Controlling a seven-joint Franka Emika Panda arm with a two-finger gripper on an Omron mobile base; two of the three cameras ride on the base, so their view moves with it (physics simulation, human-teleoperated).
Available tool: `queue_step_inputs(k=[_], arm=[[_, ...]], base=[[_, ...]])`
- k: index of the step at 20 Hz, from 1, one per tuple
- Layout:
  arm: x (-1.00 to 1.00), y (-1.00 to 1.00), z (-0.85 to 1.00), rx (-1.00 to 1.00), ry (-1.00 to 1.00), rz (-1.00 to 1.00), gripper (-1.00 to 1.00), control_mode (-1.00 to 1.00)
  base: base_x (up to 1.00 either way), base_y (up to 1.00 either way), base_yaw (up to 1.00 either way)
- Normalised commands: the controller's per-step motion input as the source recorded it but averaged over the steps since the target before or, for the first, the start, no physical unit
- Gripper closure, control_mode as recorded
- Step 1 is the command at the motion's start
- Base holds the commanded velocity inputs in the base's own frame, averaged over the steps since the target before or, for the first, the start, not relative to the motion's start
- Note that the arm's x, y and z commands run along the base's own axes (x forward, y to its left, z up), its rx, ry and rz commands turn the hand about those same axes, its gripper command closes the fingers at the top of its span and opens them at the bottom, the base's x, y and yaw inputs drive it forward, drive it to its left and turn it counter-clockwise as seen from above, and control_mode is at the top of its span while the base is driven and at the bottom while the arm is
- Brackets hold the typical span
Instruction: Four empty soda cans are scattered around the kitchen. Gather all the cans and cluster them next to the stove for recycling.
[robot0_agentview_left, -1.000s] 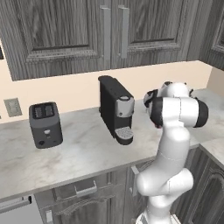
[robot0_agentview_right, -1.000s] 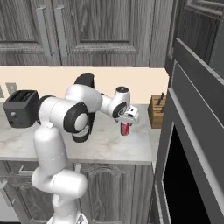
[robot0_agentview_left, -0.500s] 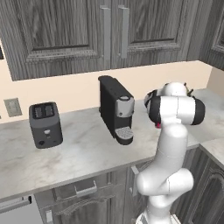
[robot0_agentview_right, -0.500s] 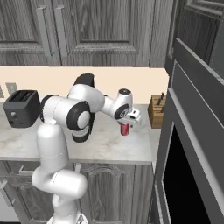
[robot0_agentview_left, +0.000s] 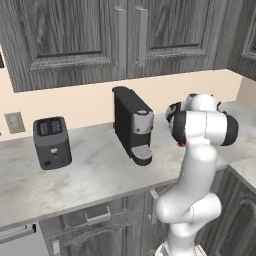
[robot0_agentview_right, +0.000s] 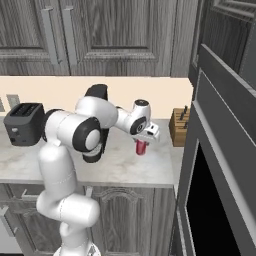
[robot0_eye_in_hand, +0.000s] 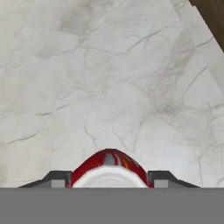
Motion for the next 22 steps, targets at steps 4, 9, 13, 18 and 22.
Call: queue_step_inputs(k=[4, 9, 13, 18, 22], arm=[[-0.25, 0.63, 0.51, 0.00, 0.00, 0.00, 1.00, -1.00], [-0.38, 0.65, 0.43, -0.03, -0.02, 0.00, 1.00, -1.00], [-0.63, 0.35, 0.32, -0.03, -0.01, 0.00, 1.00, -1.00], [-0.75, 0.06, 0.45, -0.01, 0.00, 0.00, 1.00, -1.00], [-0.70, 0.00, 0.55, 0.00, 0.00, 0.00, 1.00, -1.00]], base=[[0.00, 0.00, 0.00], [0.00, 0.00, 0.00], [0.00, 0.00, 0.00], [0.00, 0.00, 0.00], [0.00, 0.00, 0.00]])
